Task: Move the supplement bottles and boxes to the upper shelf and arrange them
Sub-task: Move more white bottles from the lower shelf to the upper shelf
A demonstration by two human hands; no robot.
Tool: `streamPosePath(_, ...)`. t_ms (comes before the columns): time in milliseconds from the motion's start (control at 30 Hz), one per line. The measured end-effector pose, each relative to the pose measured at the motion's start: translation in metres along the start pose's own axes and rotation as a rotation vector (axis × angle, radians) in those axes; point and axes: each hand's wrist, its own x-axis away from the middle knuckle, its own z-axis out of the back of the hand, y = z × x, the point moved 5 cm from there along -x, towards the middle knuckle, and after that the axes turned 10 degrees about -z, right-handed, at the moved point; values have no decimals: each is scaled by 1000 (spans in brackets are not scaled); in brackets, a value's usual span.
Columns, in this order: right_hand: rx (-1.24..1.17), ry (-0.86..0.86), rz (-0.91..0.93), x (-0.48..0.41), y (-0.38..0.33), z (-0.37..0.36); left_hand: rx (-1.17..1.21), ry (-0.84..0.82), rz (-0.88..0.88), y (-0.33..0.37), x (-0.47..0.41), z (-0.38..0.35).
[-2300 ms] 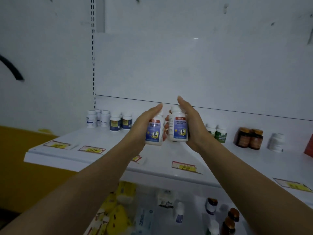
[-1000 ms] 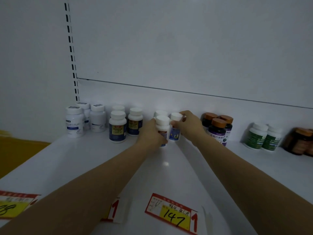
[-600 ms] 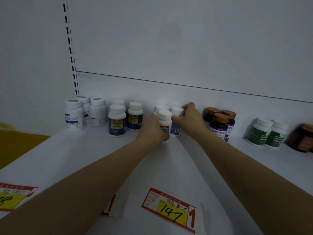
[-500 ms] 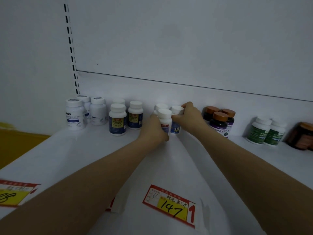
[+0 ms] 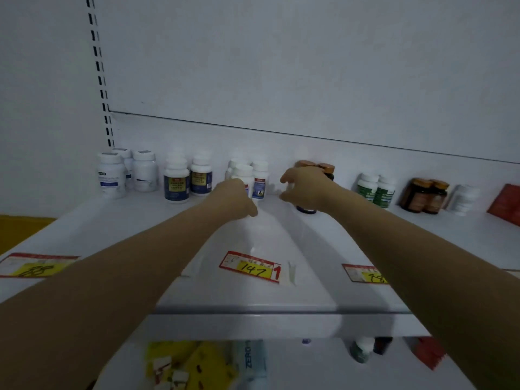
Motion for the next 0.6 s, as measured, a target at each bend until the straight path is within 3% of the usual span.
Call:
streamPosePath(267,151,-14,119,95,27,33,-113,3,-35,73,82,-6)
streamPosePath(600,132,-24,154,237,124,57,51,45,-123,192,198,-92)
